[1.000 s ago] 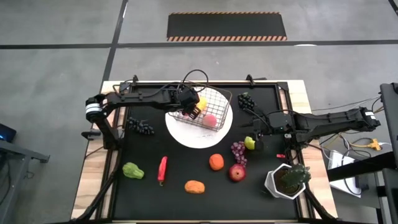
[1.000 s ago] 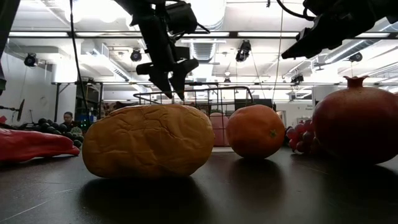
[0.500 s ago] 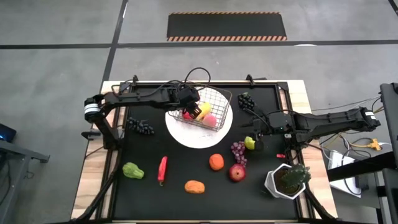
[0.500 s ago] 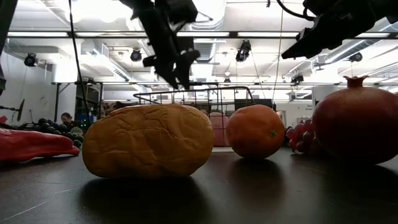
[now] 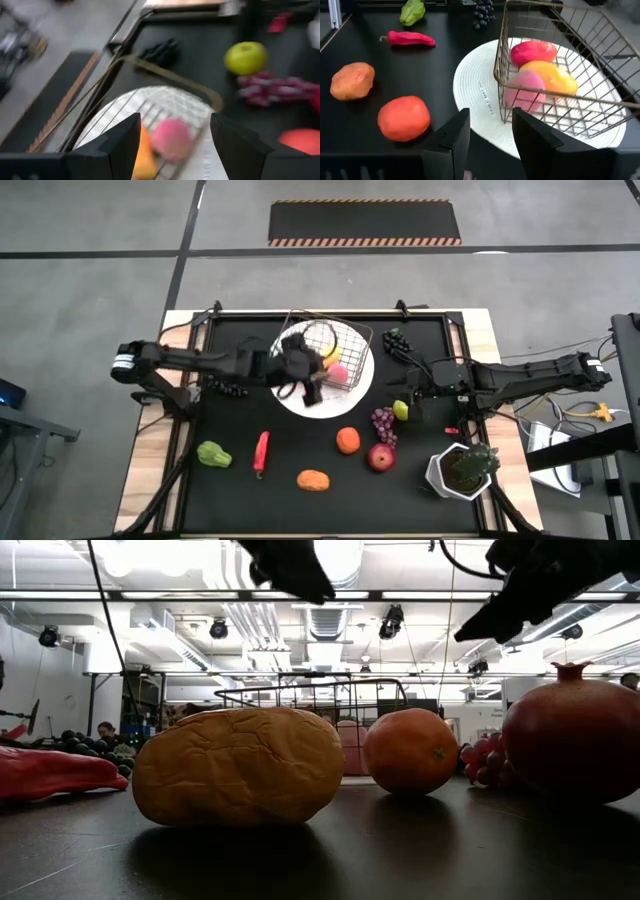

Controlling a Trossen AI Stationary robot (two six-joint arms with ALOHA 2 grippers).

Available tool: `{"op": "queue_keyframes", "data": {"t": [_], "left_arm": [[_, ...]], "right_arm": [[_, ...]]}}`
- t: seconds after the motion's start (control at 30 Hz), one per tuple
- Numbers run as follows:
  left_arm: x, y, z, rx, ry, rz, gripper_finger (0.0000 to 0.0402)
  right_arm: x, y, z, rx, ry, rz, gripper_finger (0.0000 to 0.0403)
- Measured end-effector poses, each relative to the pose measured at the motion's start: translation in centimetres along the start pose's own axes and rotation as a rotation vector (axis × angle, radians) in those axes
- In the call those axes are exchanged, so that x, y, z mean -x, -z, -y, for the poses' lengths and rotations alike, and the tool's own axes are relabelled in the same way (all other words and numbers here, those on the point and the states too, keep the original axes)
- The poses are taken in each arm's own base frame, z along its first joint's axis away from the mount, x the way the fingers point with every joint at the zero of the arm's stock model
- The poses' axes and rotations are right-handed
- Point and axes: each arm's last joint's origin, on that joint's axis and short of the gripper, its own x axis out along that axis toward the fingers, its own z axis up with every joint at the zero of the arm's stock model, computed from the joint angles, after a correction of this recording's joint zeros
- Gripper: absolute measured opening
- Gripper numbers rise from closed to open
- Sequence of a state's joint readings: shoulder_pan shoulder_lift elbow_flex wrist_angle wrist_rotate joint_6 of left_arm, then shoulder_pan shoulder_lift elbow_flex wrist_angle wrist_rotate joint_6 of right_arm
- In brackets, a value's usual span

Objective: Build produce basket
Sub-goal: Put the green apple into the silver basket

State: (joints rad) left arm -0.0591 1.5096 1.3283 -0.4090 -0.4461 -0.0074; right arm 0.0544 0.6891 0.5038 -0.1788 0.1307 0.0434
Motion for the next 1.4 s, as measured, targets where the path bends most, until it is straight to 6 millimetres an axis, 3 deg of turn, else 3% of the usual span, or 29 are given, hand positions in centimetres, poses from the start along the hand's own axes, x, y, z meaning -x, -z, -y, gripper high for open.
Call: {"op": "queue_keyframes", "data": {"t": [0.13, 0.3, 0.47, 0.8, 1.0, 1.4], "left_arm": [[0.9, 0.5, 2.5, -0.061, 0.059, 0.062, 0.0221], [1.0, 1.2, 3.9, -0.124, 0.079, 0.094, 0.0221], [0.9, 1.4, 3.9, -0.153, 0.065, 0.095, 0.0221], [1.2, 1.2, 3.4, -0.210, -0.056, 0.102, 0.0221], [1.3, 1.1, 3.2, -0.254, -0.102, 0.105, 0.0221], [2.0, 0.9, 2.7, -0.266, -0.207, 0.101, 0.0221]], "right_arm": [[-0.2, 0.5, 0.0, -0.092, -0.008, -0.016, 0.0134], [0.0, 0.5, -0.1, -0.273, -0.049, -0.056, 0.0134], [0.7, -0.1, -0.2, -0.489, -0.046, -0.149, 0.0153], [2.3, 0.2, 0.1, -0.709, 0.105, -0.428, 0.0242], [1.0, 1.0, 0.0, -0.734, 0.252, -0.625, 0.0249], [-2.8, 2.4, -0.4, -0.685, 0.336, -0.818, 0.0249]]}}
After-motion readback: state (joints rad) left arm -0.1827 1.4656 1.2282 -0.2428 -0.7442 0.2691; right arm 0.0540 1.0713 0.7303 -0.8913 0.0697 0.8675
